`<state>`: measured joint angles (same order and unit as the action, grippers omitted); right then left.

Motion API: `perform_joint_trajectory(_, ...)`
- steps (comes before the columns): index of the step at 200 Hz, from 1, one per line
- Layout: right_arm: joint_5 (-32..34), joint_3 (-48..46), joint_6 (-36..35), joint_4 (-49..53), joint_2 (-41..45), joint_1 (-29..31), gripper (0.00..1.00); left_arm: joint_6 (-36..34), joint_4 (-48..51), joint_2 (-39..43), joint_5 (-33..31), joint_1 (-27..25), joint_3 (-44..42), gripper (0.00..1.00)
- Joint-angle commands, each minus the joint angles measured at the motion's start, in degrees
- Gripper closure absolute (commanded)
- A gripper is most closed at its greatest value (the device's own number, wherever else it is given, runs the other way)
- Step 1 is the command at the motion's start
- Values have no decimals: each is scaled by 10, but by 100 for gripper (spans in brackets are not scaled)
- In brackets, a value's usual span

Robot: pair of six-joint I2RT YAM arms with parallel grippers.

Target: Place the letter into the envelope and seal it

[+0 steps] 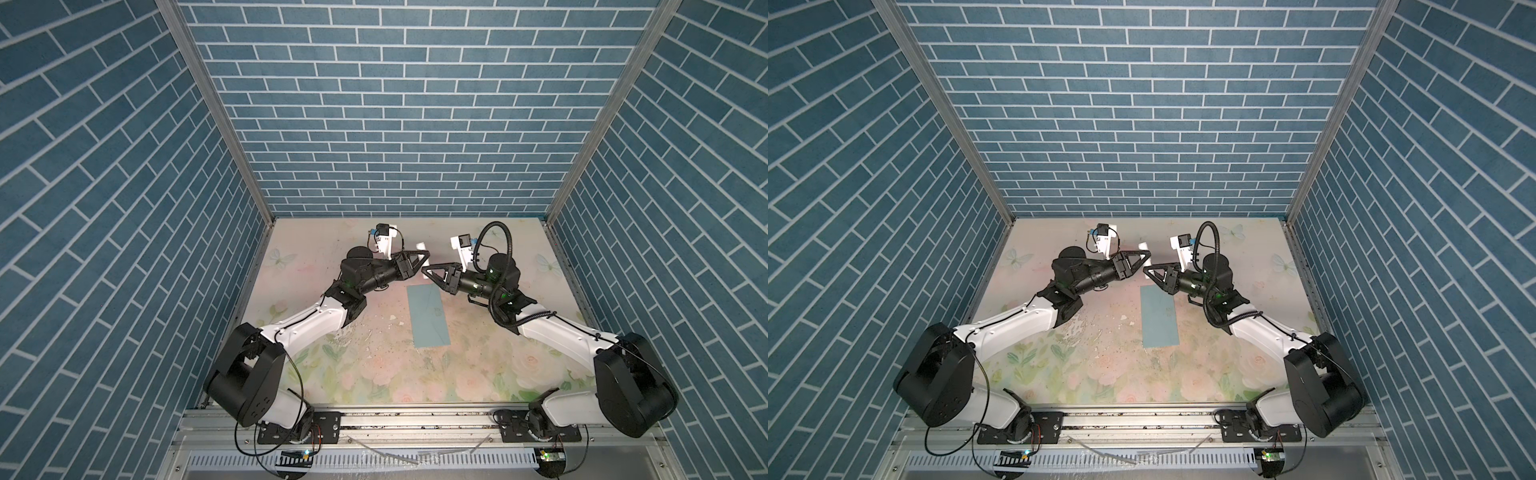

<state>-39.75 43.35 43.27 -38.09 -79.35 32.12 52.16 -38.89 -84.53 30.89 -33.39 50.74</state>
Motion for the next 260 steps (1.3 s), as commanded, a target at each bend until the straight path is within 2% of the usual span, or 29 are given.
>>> perform_joint_trajectory(1, -17, 31, 16, -24, -7, -1, 100, 0, -32, 3, 8, -2, -5, 60)
perform_joint_trajectory(101, -29, 32, 20, -34, -10, 0, 100, 17, -49, -14, 8, -2, -4, 64)
perform_joint_trajectory(154, -30, 31, 21, -36, -10, 0, 100, 22, -52, -19, 10, -2, -4, 83)
perform_joint_trajectory(174, -28, 33, 20, -36, -10, 0, 100, 22, -53, -20, 9, -3, -4, 94)
perform_joint_trajectory(184, -27, 32, 20, -36, -10, 1, 94, 22, -53, -19, 9, -3, -4, 100)
perform_joint_trajectory(212, -17, 22, 22, -34, 3, 0, 67, 24, -59, -9, -8, -3, -9, 100)
perform_joint_trajectory(232, -10, 6, 35, -49, 13, 0, 52, 26, -62, 5, -21, -3, -12, 100)
perform_joint_trajectory(244, -9, -2, 44, -59, 13, 0, 48, 24, -60, 11, -27, -3, -13, 100)
perform_joint_trajectory(260, -9, -9, 60, -81, 8, 1, 48, 26, -60, 15, -31, -3, -13, 100)
